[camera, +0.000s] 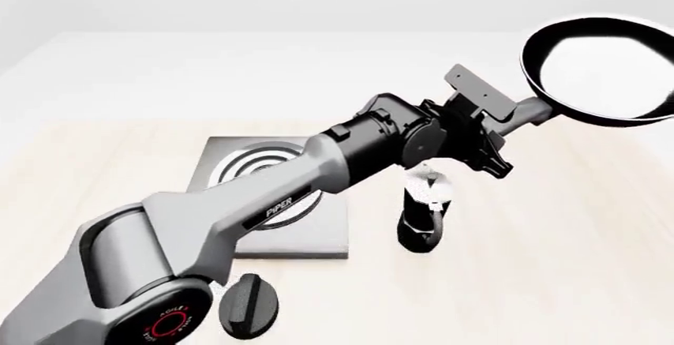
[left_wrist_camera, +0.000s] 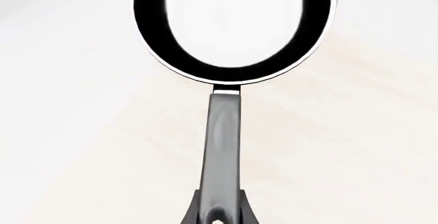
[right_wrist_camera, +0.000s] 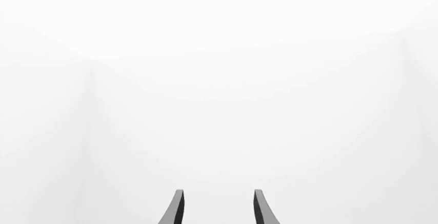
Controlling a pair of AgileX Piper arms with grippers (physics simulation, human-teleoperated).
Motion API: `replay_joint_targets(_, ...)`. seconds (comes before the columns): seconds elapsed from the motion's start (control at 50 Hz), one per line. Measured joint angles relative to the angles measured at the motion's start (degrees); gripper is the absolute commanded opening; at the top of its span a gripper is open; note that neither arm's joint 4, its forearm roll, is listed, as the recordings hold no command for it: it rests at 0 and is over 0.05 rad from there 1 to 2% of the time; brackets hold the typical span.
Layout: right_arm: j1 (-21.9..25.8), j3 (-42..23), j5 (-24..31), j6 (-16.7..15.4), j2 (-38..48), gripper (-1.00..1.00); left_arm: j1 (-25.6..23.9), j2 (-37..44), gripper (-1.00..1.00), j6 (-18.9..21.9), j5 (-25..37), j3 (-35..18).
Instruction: Put the frying pan on the stove.
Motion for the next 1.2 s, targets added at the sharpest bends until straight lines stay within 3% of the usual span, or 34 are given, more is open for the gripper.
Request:
replay_joint_targets(0.44,-2.8,2.4,-2.2,0.7,0.0,1.0,2.7,-8.0,-1.0,-0.6,-5.5,11.7)
replay_joint_targets(1.2,-2.7,6.2,-5.3,-0.2,0.0,1.0,6.5,-22.0,-1.0,-0.4,-12.7,30.2)
